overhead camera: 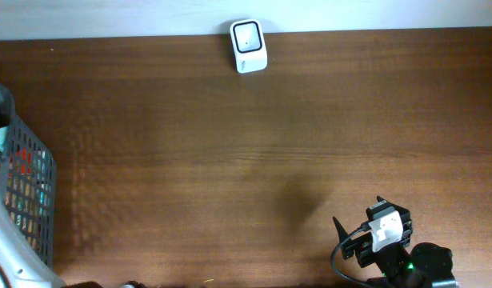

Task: Scan the item barcode
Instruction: 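Reach the left gripper into the basket and grasp the mint-green packet, then carry the green packet toward the scanner and drop it mid-table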

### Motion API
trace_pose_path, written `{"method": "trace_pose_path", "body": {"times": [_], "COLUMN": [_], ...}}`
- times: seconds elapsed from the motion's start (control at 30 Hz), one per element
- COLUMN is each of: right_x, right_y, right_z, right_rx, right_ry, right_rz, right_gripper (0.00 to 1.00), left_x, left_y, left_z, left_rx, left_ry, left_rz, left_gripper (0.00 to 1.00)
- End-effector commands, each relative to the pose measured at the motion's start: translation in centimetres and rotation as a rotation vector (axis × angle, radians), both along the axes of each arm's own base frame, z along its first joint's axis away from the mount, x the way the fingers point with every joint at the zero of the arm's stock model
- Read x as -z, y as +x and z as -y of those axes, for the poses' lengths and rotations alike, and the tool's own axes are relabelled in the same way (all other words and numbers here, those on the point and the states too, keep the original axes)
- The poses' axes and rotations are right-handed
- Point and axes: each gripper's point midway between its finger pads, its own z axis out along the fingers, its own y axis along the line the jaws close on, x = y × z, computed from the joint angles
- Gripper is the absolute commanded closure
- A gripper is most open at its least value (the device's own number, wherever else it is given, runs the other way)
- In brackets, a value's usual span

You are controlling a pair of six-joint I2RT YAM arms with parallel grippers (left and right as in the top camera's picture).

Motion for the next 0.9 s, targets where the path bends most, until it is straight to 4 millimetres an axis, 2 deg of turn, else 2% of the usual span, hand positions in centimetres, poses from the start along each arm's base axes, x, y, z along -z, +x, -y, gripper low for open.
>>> {"method": "trace_pose_path", "body": {"times": [0.0,0.07,0.13,0.27,0.33,0.4,0.43,0.47,0.7,0.87], "right_x": [-0.3,-0.3,-0.3,-0.3,-0.3,-0.3,-0.3,-0.3,-0.3,-0.3], "right_y": [0.0,0.0,0.0,0.0,0.0,0.0,0.0,0.0,0.0,0.0], "right_z": [0.1,0.1,0.1,0.1,0.1,0.1,0.1,0.1,0.1,0.1], "right_rx": [0.008,0.008,0.008,0.008,0.008,0.008,0.008,0.008,0.008,0.008], "right_ry": [0.002,0.002,0.002,0.002,0.002,0.002,0.002,0.002,0.002,0.002], "right_rz": [0.011,0.011,0.011,0.011,0.011,0.011,0.011,0.011,0.011,0.011], "right_gripper": [0.01,0.01,0.01,0.01,0.01,0.01,0.01,0.01,0.01,0.01], "left_x": [1.8,4.3,8.4,15.6,17.8,18.6,18.6,18.7,18.7,18.8], "left_y": [3.6,4.7,5.4,6.7,6.6,5.7,5.4,4.4,2.5,1.2], "left_z": [12.0,17.0,21.3,27.0,29.4,32.9,33.9,37.1,42.8,44.7], "left_rx": [0.397,0.537,0.653,0.799,0.874,1.043,1.086,1.196,1.267,1.3], "left_ry": [0.005,0.041,0.106,0.129,0.138,0.238,0.263,0.339,0.54,0.602], "left_rz": [-0.059,-0.148,-0.288,-0.466,-0.516,-0.521,-0.516,-0.504,-0.493,-0.498], "left_gripper": [1.0,1.0,1.0,1.0,1.0,1.0,1.0,1.0,1.0,1.0]}}
